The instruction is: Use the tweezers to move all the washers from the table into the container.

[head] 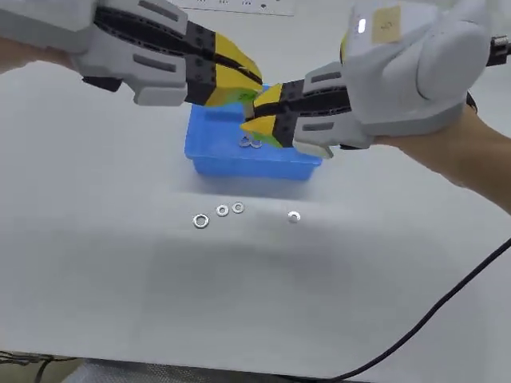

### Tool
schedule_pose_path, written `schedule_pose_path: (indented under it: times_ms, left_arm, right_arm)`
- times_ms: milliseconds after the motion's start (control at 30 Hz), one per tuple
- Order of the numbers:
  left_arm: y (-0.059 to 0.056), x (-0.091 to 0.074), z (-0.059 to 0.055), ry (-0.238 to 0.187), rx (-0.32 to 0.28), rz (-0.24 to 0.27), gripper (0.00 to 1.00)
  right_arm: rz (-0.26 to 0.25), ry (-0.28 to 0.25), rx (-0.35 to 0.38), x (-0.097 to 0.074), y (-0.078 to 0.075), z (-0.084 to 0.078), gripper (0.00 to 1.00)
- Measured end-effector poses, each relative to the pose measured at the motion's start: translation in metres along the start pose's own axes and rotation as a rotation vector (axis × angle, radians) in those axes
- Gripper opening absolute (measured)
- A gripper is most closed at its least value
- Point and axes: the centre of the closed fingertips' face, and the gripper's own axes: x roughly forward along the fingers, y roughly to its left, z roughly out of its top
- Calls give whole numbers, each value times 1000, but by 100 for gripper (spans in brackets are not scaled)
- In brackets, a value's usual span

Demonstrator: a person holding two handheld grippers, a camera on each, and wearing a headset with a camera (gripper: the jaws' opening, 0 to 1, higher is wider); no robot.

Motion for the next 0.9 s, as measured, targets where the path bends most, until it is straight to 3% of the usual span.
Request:
schedule_pose_path:
  times_ms: [167,367,500,633,733,900]
  left_arm:
    - [-19,-1,14,-21,-13,-13,8]
    - [-31,0,23,-32,-9,-23,7]
    - [-42,3,19,-1,13,-55,6]
    - [-50,9,17,4,21,-65,6]
    - [-52,18,15,-11,61,-41,6]
    - [-64,39,6,-12,73,-51,6]
  right_arm:
    - [22,-52,21,-13,18,9,7]
    - [44,-103,63,-21,35,18,7]
    - [66,-83,59,-23,45,13,7]
    - [67,-63,44,-28,52,8,8]
    - [38,-23,37,-34,51,-2,8]
    - [50,34,63,-40,60,-25,10]
